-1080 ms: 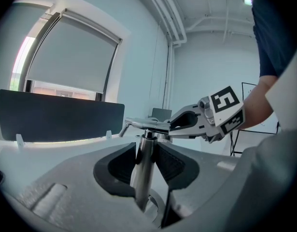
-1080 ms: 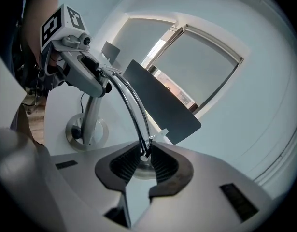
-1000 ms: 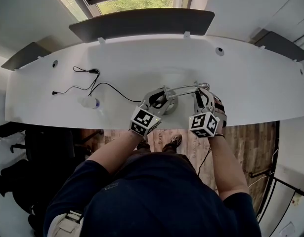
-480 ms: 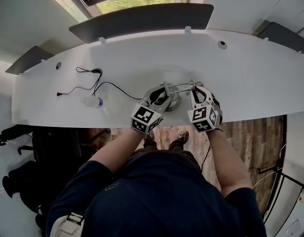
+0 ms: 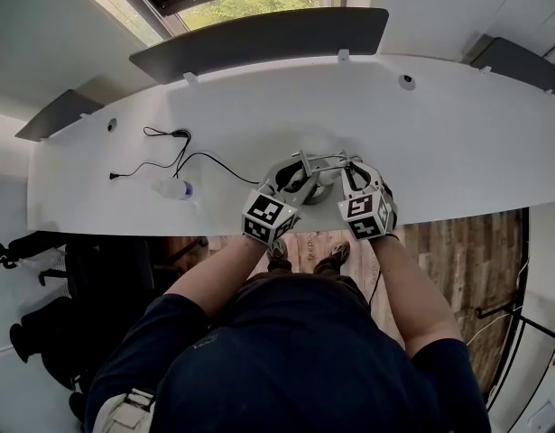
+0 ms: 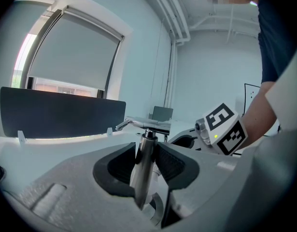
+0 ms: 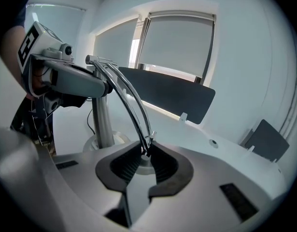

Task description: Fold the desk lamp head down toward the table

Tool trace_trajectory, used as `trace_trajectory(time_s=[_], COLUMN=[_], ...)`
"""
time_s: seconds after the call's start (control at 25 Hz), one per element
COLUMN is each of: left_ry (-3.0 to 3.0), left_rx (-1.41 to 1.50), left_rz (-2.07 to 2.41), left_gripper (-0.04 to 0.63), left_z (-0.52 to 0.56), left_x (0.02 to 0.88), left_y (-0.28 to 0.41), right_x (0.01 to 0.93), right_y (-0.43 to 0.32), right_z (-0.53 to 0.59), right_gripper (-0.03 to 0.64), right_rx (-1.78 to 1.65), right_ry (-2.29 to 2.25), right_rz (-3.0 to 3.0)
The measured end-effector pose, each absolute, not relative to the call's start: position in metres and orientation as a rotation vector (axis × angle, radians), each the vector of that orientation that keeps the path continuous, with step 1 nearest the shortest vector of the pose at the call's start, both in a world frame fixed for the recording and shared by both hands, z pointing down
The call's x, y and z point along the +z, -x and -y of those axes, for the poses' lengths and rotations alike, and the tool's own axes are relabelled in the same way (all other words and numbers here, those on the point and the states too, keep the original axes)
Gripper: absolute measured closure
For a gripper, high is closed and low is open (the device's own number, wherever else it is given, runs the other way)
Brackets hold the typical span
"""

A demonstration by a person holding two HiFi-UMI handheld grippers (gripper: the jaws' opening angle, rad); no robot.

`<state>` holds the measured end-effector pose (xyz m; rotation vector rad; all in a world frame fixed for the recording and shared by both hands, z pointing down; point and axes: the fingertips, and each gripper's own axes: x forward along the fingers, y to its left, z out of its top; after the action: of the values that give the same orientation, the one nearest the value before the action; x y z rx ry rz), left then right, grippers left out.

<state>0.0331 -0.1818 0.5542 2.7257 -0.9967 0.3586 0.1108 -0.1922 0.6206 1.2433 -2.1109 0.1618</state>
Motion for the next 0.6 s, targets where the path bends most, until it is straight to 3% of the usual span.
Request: trace_trajectory(time_s=[0.6], left_ry=[-2.766], left_rx=[0.503], left_rz=[1.031], left_gripper=[0.469], left_z=[0.168], left_x=[0.543], left_y=[-0.017], right_x=[0.597], right_y=[-0.115], right_z=[0.174], right_gripper=[0.552], right_rx=[0.026], right_ry=[-1.252], right_rz=[2.045])
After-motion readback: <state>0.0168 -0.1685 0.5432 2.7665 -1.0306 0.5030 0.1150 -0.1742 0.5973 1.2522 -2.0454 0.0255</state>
